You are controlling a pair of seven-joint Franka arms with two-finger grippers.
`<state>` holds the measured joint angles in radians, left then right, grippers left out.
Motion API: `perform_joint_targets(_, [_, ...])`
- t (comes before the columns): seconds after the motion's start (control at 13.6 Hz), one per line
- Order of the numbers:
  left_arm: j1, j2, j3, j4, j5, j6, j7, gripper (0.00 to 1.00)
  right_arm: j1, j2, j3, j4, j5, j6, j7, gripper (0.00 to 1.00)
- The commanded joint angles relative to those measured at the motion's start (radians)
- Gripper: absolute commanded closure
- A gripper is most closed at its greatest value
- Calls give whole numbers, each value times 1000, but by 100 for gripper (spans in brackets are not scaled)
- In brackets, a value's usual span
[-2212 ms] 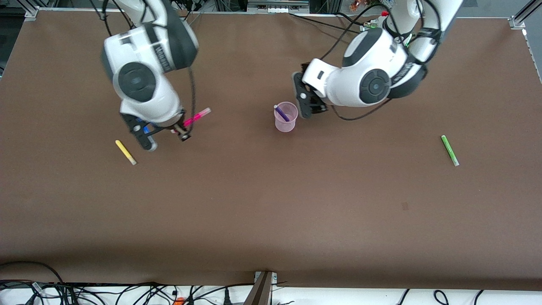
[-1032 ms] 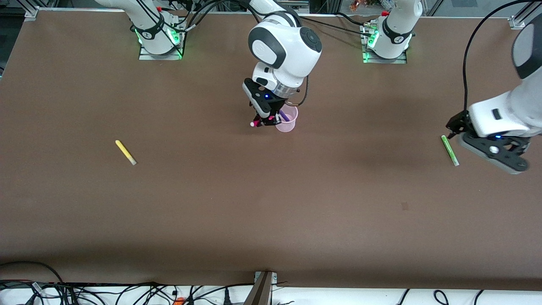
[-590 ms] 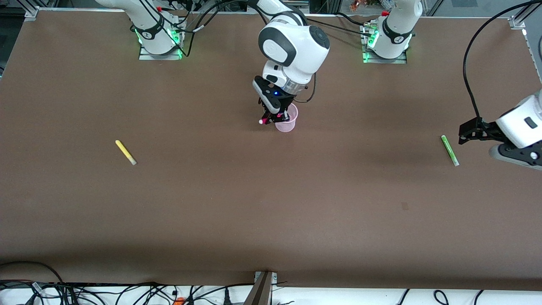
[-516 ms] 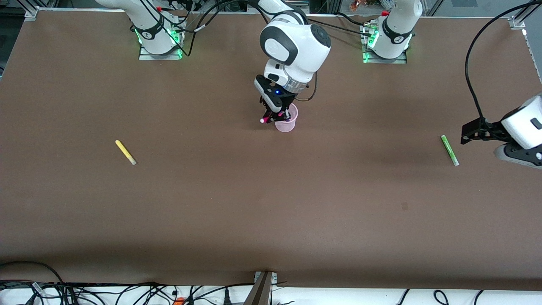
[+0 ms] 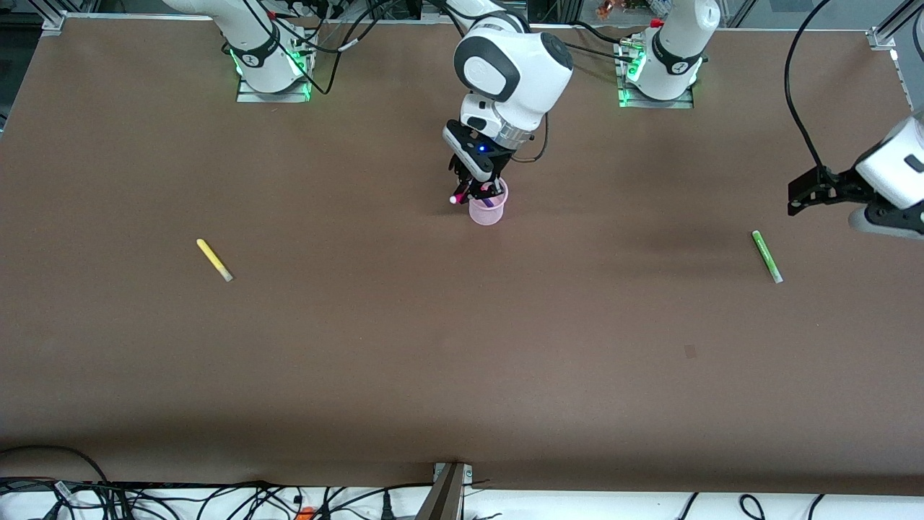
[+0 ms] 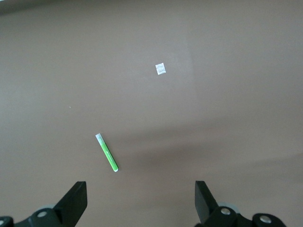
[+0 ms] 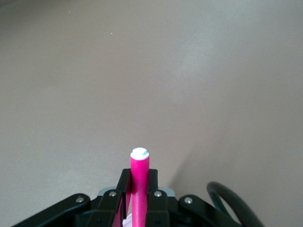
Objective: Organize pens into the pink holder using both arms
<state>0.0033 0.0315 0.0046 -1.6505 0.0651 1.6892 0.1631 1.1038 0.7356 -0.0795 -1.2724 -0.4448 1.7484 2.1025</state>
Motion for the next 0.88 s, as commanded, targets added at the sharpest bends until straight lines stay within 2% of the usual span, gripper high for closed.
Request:
perform_joint_targets(0.0, [-19, -81, 22, -97, -11, 46, -5, 0, 28, 18, -13, 4, -25, -12, 14, 100])
perform_joint_targets(0.29, [-19, -67, 18, -68, -14, 38, 3, 0, 51, 27, -13, 2, -23, -13, 16, 100])
perform_joint_targets(0.52, [-22, -71, -1, -63, -15, 37, -2, 0, 53, 28, -13, 2, -25, -12, 14, 92])
perform_joint_targets(0.66, [-22, -67, -17, -32, -14, 29, -10, 0, 53, 28, -13, 2, -29, -12, 14, 74])
perform_joint_targets(0.81, [-26, -67, -18, -29, -18, 1, -8, 0, 53, 25, -16, 4, -29, -13, 10, 35])
